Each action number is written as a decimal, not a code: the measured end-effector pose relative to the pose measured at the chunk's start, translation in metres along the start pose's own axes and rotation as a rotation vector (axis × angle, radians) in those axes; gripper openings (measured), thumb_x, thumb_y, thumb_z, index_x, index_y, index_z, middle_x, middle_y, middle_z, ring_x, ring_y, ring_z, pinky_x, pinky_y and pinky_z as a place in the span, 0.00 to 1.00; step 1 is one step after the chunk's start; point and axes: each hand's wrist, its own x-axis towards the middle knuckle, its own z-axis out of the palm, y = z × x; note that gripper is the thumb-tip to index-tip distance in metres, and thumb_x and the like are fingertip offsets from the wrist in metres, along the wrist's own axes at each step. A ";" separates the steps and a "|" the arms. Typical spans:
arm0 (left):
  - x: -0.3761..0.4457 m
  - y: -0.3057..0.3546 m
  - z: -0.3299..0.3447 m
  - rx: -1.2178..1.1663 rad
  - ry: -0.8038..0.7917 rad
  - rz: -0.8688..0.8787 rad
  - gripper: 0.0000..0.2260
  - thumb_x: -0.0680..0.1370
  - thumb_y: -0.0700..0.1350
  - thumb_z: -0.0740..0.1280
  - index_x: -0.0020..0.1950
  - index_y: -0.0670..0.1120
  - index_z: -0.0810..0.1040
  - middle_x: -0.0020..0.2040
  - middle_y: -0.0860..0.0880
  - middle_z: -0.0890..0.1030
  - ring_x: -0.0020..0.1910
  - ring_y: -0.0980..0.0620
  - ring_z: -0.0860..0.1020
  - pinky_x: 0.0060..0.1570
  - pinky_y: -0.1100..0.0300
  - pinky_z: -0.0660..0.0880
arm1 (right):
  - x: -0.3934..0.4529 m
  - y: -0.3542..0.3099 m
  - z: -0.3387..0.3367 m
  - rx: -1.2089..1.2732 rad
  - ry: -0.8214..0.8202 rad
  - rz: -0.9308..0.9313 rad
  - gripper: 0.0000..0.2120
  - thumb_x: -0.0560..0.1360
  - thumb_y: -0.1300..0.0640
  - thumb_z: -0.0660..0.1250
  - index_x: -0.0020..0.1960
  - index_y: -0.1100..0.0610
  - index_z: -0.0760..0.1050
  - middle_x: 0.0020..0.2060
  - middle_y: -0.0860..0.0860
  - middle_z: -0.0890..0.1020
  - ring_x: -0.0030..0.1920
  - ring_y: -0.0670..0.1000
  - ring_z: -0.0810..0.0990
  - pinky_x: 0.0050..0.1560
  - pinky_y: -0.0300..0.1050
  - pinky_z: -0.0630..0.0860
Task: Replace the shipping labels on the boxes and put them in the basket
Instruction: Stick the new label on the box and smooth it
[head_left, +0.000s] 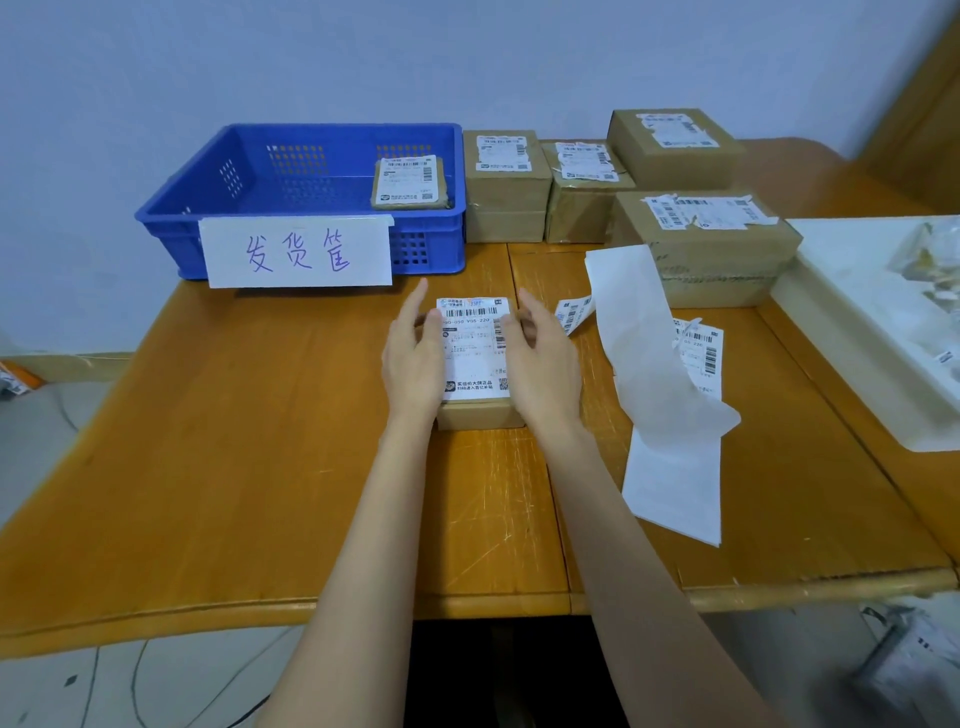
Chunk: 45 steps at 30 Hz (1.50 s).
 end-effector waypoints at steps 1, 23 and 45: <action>-0.002 0.000 -0.001 0.003 0.018 0.038 0.16 0.83 0.47 0.62 0.70 0.59 0.73 0.62 0.54 0.76 0.60 0.51 0.78 0.61 0.47 0.76 | -0.004 0.000 -0.002 0.056 0.020 -0.019 0.19 0.80 0.45 0.60 0.71 0.42 0.68 0.65 0.44 0.77 0.61 0.45 0.76 0.60 0.53 0.77; -0.007 0.014 -0.034 -0.172 -0.253 -0.268 0.17 0.80 0.37 0.65 0.67 0.50 0.79 0.63 0.50 0.81 0.54 0.55 0.80 0.36 0.72 0.76 | -0.024 -0.024 -0.003 -0.128 -0.393 0.090 0.43 0.66 0.45 0.76 0.75 0.44 0.57 0.71 0.50 0.64 0.69 0.54 0.66 0.69 0.58 0.65; -0.039 0.041 -0.034 0.673 -0.373 -0.339 0.32 0.81 0.63 0.57 0.78 0.43 0.60 0.76 0.42 0.54 0.72 0.40 0.63 0.66 0.48 0.65 | -0.033 -0.011 -0.025 -0.399 -0.259 0.149 0.39 0.72 0.29 0.61 0.71 0.57 0.67 0.67 0.55 0.68 0.68 0.56 0.66 0.65 0.53 0.70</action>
